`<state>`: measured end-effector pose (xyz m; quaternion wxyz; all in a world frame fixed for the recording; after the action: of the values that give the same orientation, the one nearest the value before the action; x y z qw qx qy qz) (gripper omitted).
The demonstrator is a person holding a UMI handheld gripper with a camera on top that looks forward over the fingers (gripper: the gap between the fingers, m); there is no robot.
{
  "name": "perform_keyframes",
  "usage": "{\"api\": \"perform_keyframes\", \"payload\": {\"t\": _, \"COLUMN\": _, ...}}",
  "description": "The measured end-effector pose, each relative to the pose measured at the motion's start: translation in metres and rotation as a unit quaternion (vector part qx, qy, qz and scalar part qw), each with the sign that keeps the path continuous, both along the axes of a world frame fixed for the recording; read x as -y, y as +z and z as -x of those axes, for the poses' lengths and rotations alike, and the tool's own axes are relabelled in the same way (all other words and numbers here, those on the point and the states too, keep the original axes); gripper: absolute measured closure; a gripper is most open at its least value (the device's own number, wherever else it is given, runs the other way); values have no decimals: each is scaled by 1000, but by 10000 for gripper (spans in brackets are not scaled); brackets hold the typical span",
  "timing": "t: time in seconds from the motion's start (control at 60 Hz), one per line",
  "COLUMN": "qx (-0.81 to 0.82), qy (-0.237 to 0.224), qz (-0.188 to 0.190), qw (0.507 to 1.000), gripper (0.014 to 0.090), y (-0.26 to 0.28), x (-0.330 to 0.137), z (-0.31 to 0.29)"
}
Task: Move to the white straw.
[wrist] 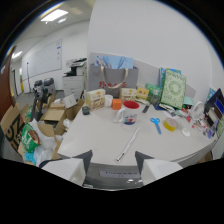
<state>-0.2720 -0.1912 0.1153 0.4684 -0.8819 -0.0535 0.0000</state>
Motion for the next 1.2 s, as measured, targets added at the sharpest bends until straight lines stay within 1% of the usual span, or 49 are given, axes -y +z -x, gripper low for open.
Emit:
{"api": "perform_keyframes", "payload": {"t": 0.1, "qx": 1, "qy": -3, "qz": 1, "qw": 1000, "gripper": 202, "y": 0, "x": 1, "z": 6}}
{"api": "perform_keyframes", "payload": {"t": 0.35, "qx": 8, "qy": -29, "qz": 11, "qw": 999, "gripper": 204, "y": -11, "x": 18, "z": -22}}
{"api": "perform_keyframes", "payload": {"t": 0.517, "qx": 7, "qy": -42, "qz": 15, "qw": 999, "gripper": 203, "y": -24, "x": 9, "z": -43}}
{"api": "perform_keyframes", "payload": {"t": 0.65, "qx": 3, "qy": -39, "qz": 23, "qw": 999, "gripper": 204, "y": -36, "x": -11, "z": -50}}
{"api": "perform_keyframes", "payload": {"t": 1.0, "qx": -1, "qy": -9, "qz": 44, "qw": 999, "gripper": 202, "y": -75, "x": -93, "z": -51}}
{"api": "perform_keyframes", "payload": {"t": 1.2, "qx": -5, "qy": 0, "qz": 57, "qw": 998, "gripper": 206, "y": -94, "x": -128, "z": -51}}
